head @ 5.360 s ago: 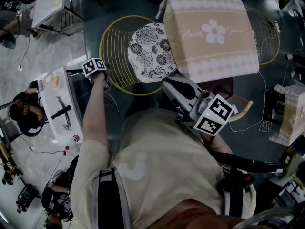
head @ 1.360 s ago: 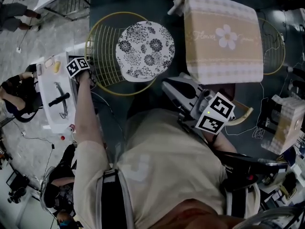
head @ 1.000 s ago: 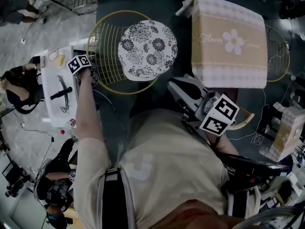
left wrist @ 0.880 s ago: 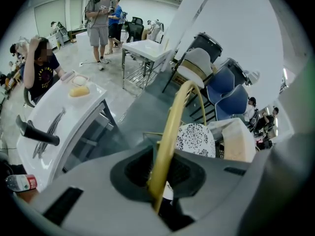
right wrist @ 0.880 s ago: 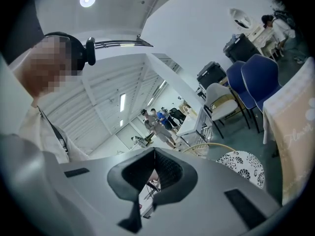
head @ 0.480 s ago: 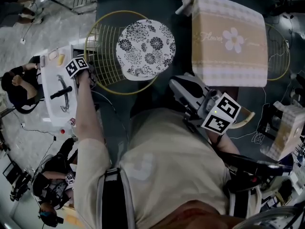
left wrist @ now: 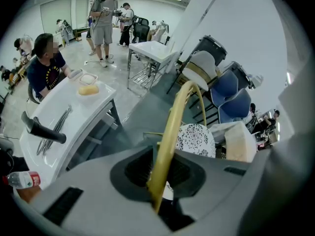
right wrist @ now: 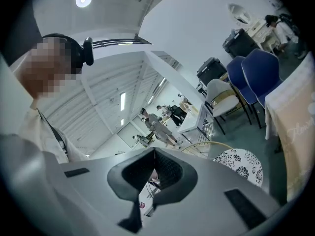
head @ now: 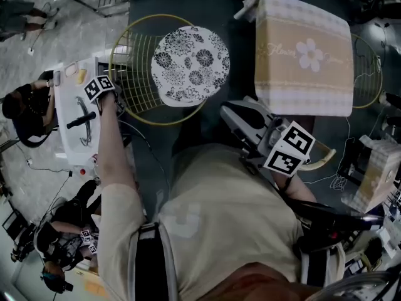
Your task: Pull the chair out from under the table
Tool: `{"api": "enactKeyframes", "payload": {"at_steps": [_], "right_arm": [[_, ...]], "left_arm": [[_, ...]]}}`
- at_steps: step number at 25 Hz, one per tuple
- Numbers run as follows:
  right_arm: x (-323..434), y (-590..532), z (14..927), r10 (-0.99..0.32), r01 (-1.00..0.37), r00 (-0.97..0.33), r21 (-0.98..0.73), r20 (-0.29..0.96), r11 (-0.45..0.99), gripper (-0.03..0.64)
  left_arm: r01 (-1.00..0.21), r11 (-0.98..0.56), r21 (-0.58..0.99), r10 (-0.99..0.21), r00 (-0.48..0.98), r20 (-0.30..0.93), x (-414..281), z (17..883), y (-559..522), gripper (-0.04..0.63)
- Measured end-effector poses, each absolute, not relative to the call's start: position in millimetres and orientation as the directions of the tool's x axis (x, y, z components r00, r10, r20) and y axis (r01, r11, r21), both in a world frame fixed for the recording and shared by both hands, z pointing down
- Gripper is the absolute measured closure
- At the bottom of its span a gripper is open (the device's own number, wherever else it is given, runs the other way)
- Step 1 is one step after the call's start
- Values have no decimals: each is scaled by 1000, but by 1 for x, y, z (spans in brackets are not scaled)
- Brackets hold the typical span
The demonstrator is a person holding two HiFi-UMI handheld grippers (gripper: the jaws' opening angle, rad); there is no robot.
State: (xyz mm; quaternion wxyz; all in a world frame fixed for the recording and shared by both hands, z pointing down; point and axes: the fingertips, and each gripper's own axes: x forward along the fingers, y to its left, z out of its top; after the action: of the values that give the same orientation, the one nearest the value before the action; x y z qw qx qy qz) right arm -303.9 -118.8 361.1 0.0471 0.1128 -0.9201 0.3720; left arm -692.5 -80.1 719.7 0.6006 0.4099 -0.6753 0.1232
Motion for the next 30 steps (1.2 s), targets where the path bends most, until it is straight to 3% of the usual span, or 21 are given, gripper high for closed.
{"api": "enactKeyframes", "payload": {"at_steps": [10,15,30], "right_arm": [[-303,-83,375,-99,-184,-982,-675,163,714,607],[-285,-80,387,-133,-249,-967,-688,218,682,607],[-256,-100,409,-101,-219,-973,-699,206,681,607]], "left_arm": [[-747,623,231,-423,-73,903,-704,709,-84,549],[-779,585,225,-412,-46,910,-685,722,-105,545],[-753,609,249,-426,-46,904,-675,732,-109,528]]}}
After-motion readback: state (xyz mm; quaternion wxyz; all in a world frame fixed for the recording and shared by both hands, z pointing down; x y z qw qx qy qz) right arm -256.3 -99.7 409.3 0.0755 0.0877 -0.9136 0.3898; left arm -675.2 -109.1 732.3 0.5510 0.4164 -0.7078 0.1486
